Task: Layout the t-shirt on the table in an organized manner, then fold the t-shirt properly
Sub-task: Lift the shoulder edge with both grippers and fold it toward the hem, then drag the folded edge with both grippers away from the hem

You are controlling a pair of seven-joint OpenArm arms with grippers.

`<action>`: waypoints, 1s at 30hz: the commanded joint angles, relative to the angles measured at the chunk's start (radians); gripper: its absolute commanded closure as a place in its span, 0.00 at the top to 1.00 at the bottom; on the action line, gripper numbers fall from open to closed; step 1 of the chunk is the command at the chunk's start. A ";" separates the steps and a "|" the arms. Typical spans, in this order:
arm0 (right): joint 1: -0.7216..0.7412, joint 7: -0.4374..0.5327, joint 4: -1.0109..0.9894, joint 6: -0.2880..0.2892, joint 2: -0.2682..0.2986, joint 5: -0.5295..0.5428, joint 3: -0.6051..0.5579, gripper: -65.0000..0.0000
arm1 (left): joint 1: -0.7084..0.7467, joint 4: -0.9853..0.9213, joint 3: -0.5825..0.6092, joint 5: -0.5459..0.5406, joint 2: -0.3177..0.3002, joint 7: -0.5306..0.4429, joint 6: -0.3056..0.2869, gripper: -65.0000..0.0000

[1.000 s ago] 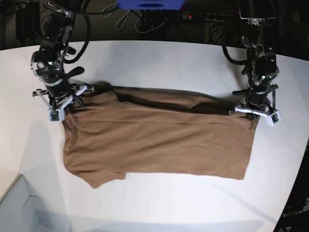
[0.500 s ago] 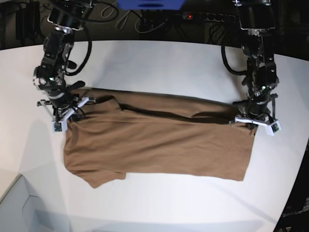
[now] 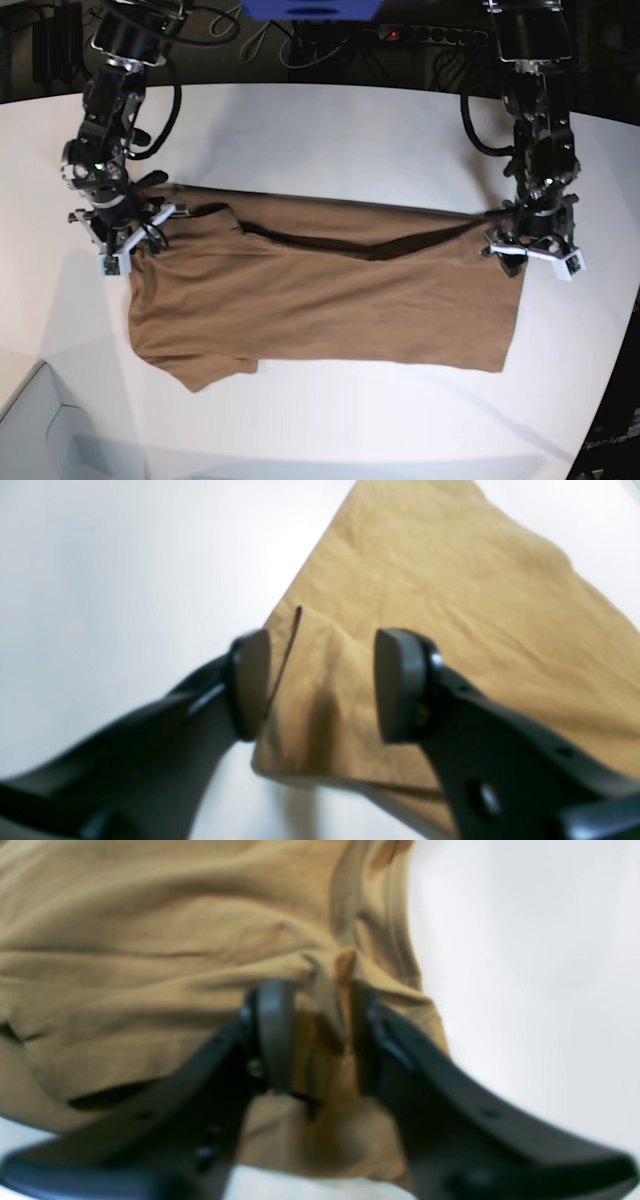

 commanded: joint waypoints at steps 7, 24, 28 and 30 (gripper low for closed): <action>-0.012 0.028 0.122 -0.008 0.004 0.015 0.001 0.56 | 0.028 0.067 -0.093 0.003 -0.007 -0.013 -0.004 0.66; -0.033 0.027 0.125 -0.008 -0.024 0.017 -0.001 0.56 | 0.079 0.012 -0.084 0.004 0.042 0.080 -0.007 0.66; -0.033 0.027 0.125 -0.008 -0.024 0.017 -0.001 0.56 | 0.066 0.004 -0.084 0.004 0.042 0.080 -0.007 0.66; -0.033 0.027 0.125 -0.008 -0.024 0.017 -0.001 0.56 | 0.063 0.004 -0.084 0.004 0.042 0.080 -0.007 0.66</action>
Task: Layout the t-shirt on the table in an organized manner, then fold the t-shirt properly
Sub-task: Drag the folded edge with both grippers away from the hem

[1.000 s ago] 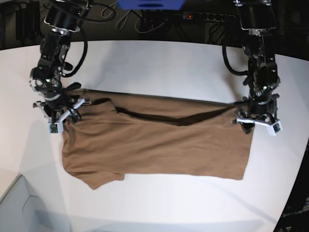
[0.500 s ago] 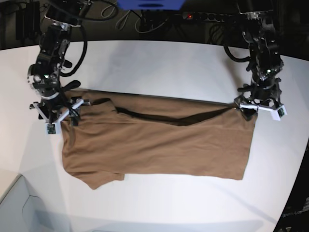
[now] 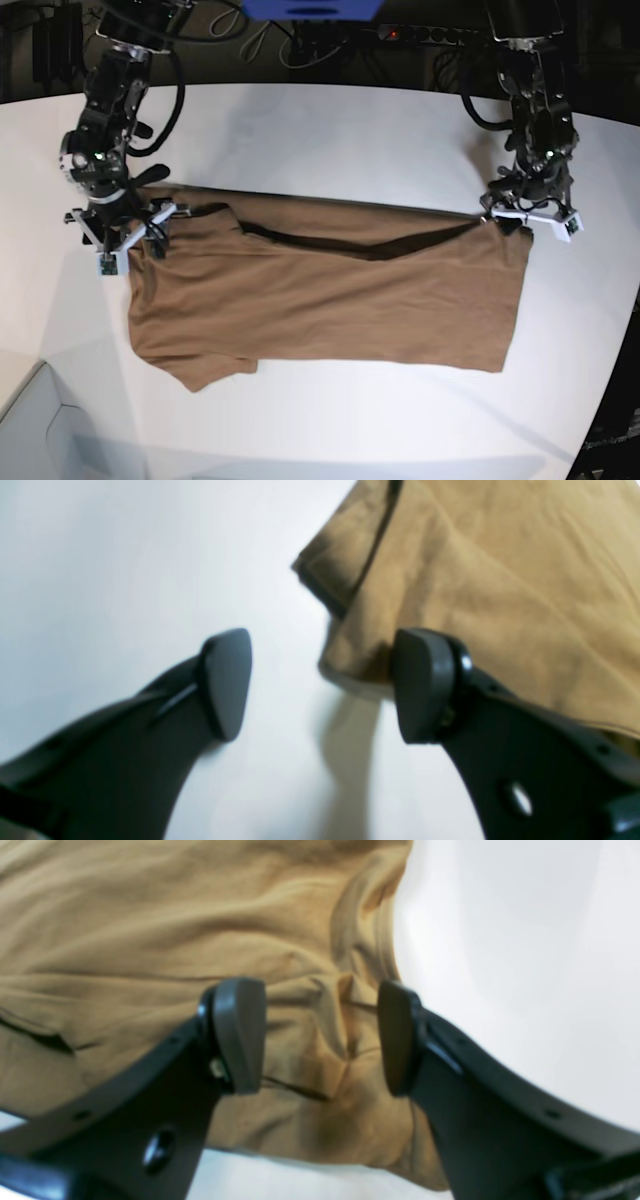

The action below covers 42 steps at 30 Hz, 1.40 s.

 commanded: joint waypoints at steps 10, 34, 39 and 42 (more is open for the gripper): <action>0.012 0.022 0.016 -0.005 0.006 0.012 0.001 0.56 | -0.018 0.016 0.039 -0.004 -0.007 -0.018 -0.004 0.18; 0.013 0.022 0.018 -0.004 0.006 0.011 0.001 0.56 | -0.213 -0.013 0.032 -0.002 -0.017 -0.016 0.002 0.11; 0.003 0.022 0.024 -0.004 0.009 0.011 0.001 0.56 | -0.221 -0.023 0.030 -0.002 -0.018 -0.018 0.002 0.50; 0.001 0.022 0.027 -0.004 0.009 0.011 0.001 0.57 | -0.219 -0.021 0.004 -0.002 -0.020 -0.020 0.002 0.61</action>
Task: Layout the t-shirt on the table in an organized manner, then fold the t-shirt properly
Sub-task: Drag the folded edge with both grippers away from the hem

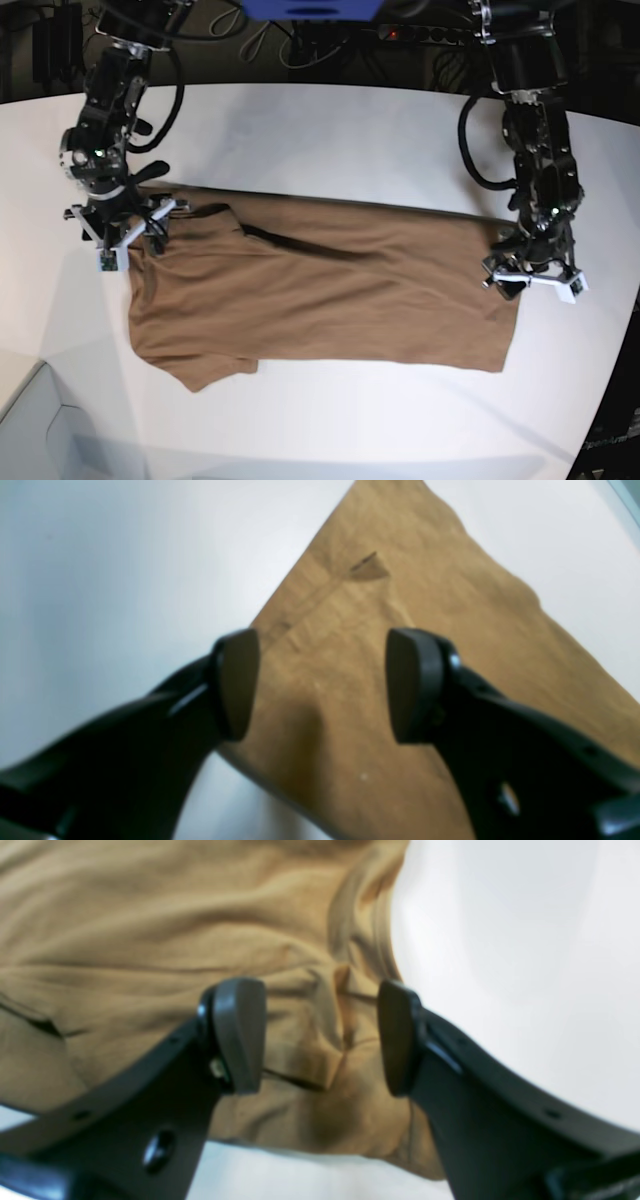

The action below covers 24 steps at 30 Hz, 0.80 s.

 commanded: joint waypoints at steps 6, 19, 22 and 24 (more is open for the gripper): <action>-0.011 0.023 0.070 -0.004 0.008 0.014 0.002 0.57 | -0.003 0.007 -0.122 0.008 -0.014 -0.021 -0.004 0.58; -0.117 0.023 0.156 -0.002 0.003 0.016 0.000 0.57 | -0.004 -0.188 -0.128 0.003 -0.008 -0.021 -0.007 0.55; -0.144 0.023 0.156 -0.002 0.005 0.016 0.002 0.57 | -0.004 -0.191 -0.128 0.003 -0.007 -0.021 -0.007 0.40; -0.150 0.023 0.148 -0.002 0.008 0.014 0.003 0.57 | -0.004 -0.196 -0.128 0.003 -0.007 -0.024 -0.007 0.29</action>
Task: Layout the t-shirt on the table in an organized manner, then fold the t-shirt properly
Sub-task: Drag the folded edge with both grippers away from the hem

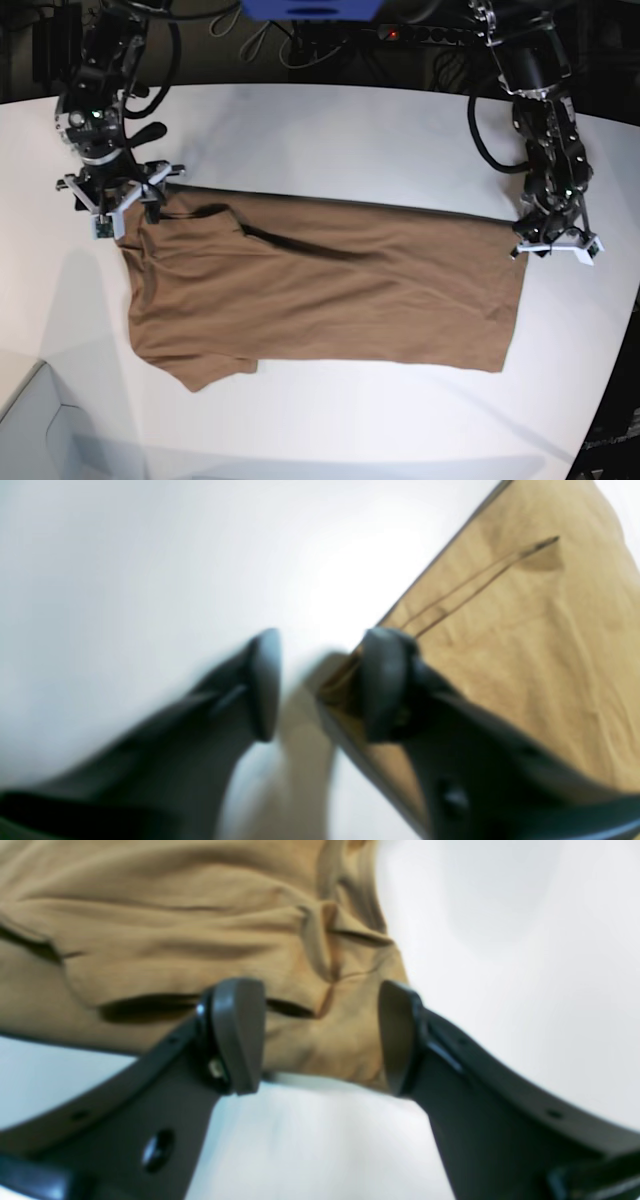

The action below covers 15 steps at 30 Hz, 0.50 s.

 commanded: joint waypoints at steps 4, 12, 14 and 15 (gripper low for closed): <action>0.021 0.020 -0.037 -0.005 0.009 0.011 0.064 0.57 | -0.008 0.003 0.001 -0.005 -0.005 0.025 0.006 0.14; 0.067 0.022 -0.136 -0.004 0.038 0.011 0.136 0.57 | -0.008 0.011 0.001 -0.005 -0.005 0.025 0.004 0.08; 0.068 0.022 -0.165 -0.004 0.045 0.011 0.135 0.57 | -0.008 0.011 0.001 -0.005 -0.005 0.025 0.004 0.06; 0.068 0.022 -0.174 -0.004 0.046 0.011 0.135 0.57 | -0.008 0.011 0.001 -0.005 -0.005 0.025 0.004 0.03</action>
